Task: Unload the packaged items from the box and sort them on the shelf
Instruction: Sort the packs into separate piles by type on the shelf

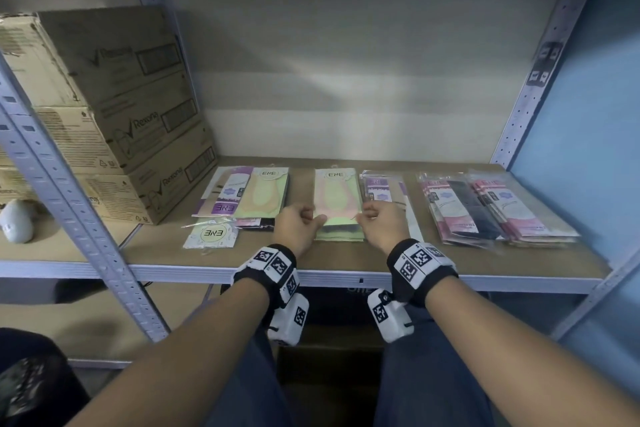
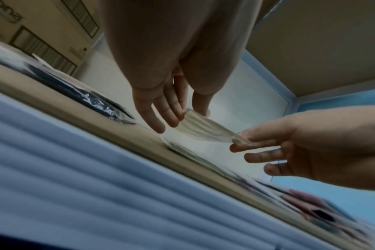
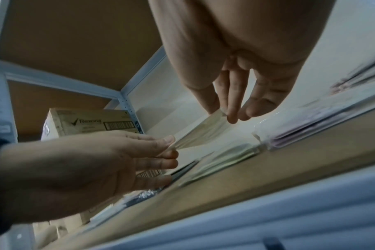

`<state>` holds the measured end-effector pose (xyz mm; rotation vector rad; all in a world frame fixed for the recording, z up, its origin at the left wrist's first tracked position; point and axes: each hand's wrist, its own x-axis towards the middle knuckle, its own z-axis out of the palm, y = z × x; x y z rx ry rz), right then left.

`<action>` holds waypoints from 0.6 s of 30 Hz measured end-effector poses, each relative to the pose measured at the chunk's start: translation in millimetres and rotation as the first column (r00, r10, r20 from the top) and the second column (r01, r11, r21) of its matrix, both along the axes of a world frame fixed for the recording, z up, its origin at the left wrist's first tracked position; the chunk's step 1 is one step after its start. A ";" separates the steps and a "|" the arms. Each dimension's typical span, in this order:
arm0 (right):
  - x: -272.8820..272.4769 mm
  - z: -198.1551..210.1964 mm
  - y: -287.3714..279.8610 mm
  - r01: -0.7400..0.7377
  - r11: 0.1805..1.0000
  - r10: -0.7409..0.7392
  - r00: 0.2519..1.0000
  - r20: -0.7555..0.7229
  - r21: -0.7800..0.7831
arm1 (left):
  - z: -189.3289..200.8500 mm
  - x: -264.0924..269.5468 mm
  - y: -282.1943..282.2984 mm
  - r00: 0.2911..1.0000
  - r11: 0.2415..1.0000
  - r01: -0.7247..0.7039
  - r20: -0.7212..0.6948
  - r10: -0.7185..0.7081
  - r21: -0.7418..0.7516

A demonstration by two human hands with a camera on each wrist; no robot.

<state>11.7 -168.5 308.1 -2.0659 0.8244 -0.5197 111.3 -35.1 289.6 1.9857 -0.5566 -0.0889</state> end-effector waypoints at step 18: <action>19.6 -3.4 -0.4 -0.086 0.951 0.033 0.984 -0.178 -0.298 | 6.6 20.6 7.1 0.993 0.970 0.074 0.073 -0.093 0.232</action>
